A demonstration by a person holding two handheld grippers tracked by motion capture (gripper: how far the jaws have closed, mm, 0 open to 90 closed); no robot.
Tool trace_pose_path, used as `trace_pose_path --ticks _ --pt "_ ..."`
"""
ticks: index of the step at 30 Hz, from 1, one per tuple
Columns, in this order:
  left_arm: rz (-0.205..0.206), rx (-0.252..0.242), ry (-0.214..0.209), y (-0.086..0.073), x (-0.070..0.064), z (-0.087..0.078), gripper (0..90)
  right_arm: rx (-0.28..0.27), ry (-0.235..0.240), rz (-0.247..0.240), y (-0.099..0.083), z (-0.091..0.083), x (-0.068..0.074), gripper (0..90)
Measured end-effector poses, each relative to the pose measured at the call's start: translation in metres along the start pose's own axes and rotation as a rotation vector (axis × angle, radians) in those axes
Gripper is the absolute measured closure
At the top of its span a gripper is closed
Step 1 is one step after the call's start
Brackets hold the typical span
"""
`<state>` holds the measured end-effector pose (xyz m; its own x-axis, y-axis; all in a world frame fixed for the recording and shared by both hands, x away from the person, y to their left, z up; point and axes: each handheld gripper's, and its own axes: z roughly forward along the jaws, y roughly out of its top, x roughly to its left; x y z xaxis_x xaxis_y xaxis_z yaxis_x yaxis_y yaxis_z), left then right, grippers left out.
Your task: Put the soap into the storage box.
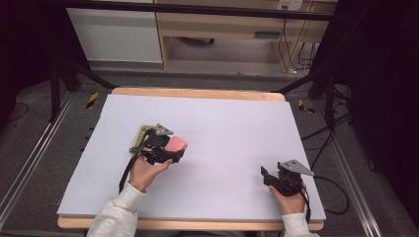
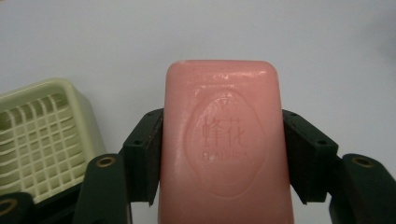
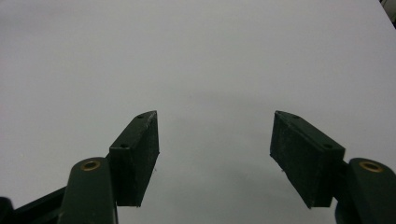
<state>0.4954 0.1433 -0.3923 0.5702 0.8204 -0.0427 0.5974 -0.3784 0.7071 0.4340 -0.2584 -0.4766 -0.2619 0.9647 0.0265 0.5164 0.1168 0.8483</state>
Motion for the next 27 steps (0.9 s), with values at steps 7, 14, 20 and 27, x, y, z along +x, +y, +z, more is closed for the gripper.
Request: trace_pose_path --ticks 7,14,20,27 --pt "-0.03 -0.008 0.011 -0.009 0.015 -0.007 37.3 0.002 0.004 0.006 0.0 0.0 0.001 32.7" --pt "-0.051 -0.003 0.032 -0.014 0.025 -0.007 37.4 0.002 0.001 -0.006 0.0 0.0 0.002 32.2" --pt "-0.072 -0.008 0.047 -0.015 0.035 -0.008 37.4 0.008 0.008 -0.014 -0.001 0.001 0.004 32.0" --pt "-0.095 -0.01 0.074 -0.014 0.049 -0.009 37.4 0.005 0.019 -0.005 -0.001 0.001 0.004 31.2"
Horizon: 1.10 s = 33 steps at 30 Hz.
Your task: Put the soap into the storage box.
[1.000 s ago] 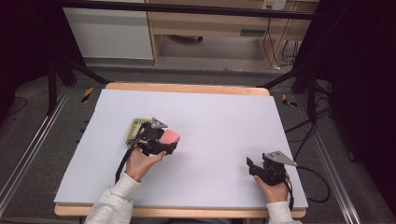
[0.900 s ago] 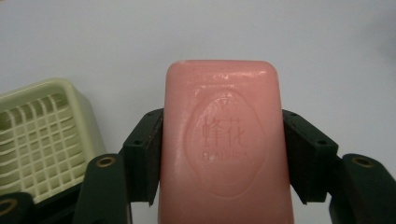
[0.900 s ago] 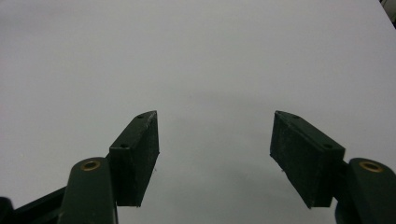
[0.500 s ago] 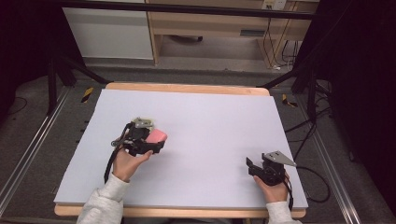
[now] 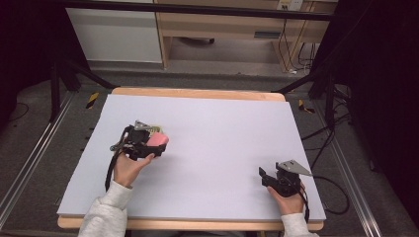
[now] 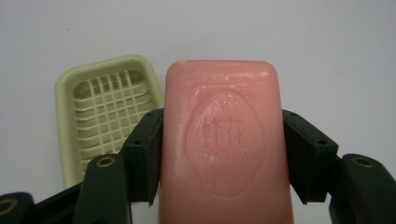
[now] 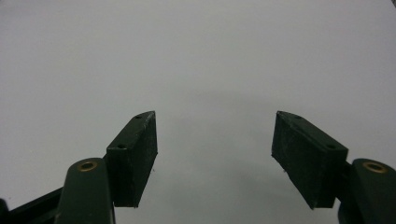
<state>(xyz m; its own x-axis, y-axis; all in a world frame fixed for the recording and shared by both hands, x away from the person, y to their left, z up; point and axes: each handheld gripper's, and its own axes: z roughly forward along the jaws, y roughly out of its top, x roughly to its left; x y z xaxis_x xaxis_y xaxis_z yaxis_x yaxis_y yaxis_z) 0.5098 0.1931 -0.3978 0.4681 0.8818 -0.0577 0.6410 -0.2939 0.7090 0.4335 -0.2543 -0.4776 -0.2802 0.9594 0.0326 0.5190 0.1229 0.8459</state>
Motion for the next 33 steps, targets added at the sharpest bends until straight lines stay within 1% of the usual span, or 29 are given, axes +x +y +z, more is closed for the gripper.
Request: trace_pose_path --ticks 3,8,9,10,11,12,14,18,24,28,33 --pt "-0.016 -0.007 0.017 0.001 0.007 0.0 37.4 -0.002 -0.002 -0.006 0.0 0.0 -0.001 31.0" --pt "-0.035 -0.008 0.034 0.003 0.018 0.0 37.3 0.001 0.001 -0.002 0.0 0.0 0.0 30.7" --pt "-0.039 -0.011 0.04 0.003 0.019 0.001 37.3 -0.002 -0.004 -0.013 0.0 0.001 0.0 30.6" --pt "-0.043 -0.013 0.043 0.004 0.021 0.002 37.3 0.003 -0.001 -0.001 0.0 0.001 0.0 30.5" --pt "-0.048 -0.011 0.045 0.004 0.023 0.003 37.3 0.0 -0.004 -0.011 0.0 0.001 0.0 30.4" --pt "-0.054 -0.012 0.049 0.004 0.024 0.004 37.3 0.0 -0.003 -0.011 0.0 0.002 0.0 30.3" --pt "-0.049 0.002 0.057 0.004 0.027 0.007 37.3 0.001 -0.003 -0.012 0.0 0.001 0.0 30.2" --pt "-0.057 0.005 0.068 0.005 0.03 0.013 37.3 0.006 -0.005 -0.002 0.0 0.002 0.0 30.0" --pt "-0.061 0.019 0.089 0.006 0.037 0.022 37.3 0.005 0.0 -0.003 0.0 0.002 -0.001 30.0" --pt "-0.075 0.013 0.1 0.008 0.041 0.028 37.4 0.004 -0.001 -0.002 0.001 0.002 -0.002 30.0" --pt "-0.078 0.023 0.114 0.008 0.045 0.036 37.4 0.004 -0.002 -0.004 0.001 0.002 -0.002 30.0"
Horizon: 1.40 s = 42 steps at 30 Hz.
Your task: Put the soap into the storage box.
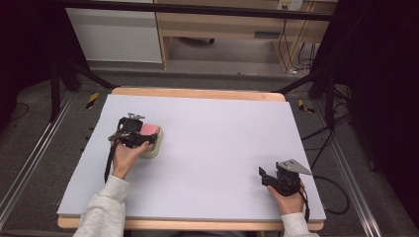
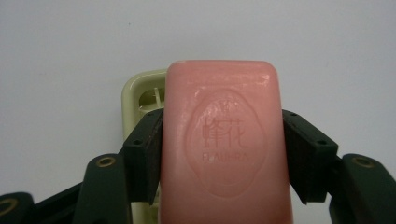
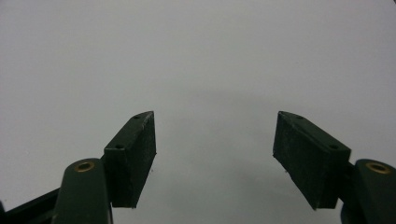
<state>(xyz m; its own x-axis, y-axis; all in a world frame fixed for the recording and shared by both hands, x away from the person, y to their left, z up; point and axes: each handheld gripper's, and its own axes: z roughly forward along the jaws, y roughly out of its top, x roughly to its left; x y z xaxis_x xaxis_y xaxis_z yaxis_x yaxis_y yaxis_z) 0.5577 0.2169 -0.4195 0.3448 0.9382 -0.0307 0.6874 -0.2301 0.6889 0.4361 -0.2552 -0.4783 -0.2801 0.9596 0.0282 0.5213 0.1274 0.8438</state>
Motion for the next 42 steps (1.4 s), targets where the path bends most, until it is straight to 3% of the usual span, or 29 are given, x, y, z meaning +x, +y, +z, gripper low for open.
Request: trace_pose_path --ticks 17,42 --pt "-0.017 0.033 0.022 -0.005 0.007 0.018 37.3 0.001 0.0 0.002 0.0 0.0 0.0 29.8" --pt "-0.025 0.06 0.037 -0.01 0.008 0.028 37.3 0.001 -0.002 -0.001 0.0 0.0 0.0 29.1"
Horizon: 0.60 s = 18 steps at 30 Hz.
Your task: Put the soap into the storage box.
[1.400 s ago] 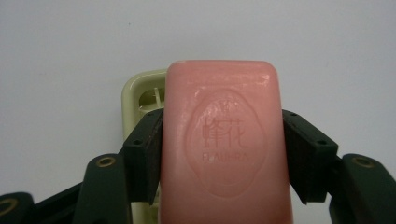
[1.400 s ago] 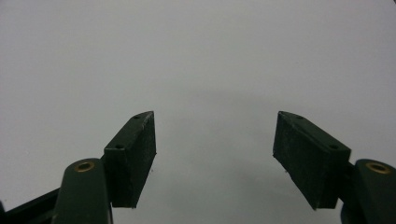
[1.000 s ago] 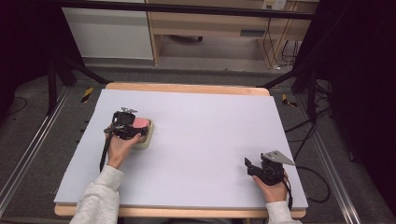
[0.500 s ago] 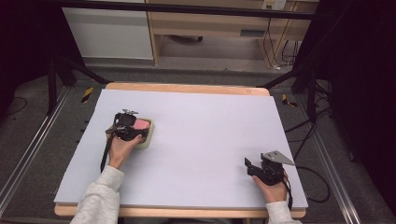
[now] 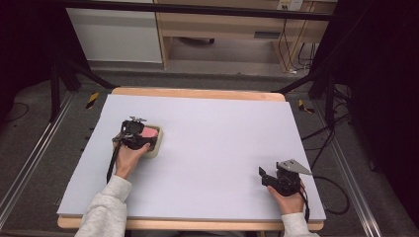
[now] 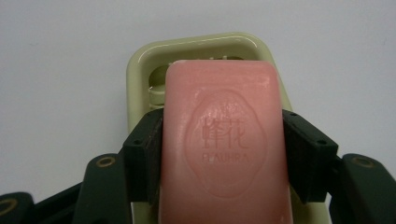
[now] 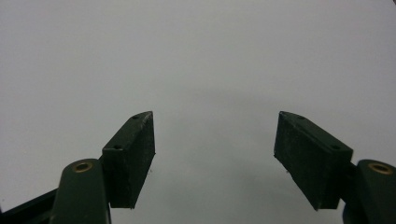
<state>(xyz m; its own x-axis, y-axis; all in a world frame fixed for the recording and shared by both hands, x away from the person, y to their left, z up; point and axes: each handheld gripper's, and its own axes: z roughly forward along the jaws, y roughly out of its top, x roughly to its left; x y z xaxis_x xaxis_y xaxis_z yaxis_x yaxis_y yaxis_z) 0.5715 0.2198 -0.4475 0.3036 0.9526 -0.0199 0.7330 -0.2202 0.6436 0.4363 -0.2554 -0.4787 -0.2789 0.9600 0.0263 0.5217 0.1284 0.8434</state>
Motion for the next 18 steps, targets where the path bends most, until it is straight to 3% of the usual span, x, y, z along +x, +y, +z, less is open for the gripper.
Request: trace_pose_path --ticks 16,18 --pt "0.019 0.0 0.012 -0.0004 -0.0016 0.0005 37.1 0.004 0.003 -0.001 -0.0001 0.0001 0.0004 27.6" --pt "0.017 -0.019 0.009 0.0 -0.0016 -0.0018 36.0 0.002 0.0 -0.003 -0.0001 0.0001 0.0002 27.6"
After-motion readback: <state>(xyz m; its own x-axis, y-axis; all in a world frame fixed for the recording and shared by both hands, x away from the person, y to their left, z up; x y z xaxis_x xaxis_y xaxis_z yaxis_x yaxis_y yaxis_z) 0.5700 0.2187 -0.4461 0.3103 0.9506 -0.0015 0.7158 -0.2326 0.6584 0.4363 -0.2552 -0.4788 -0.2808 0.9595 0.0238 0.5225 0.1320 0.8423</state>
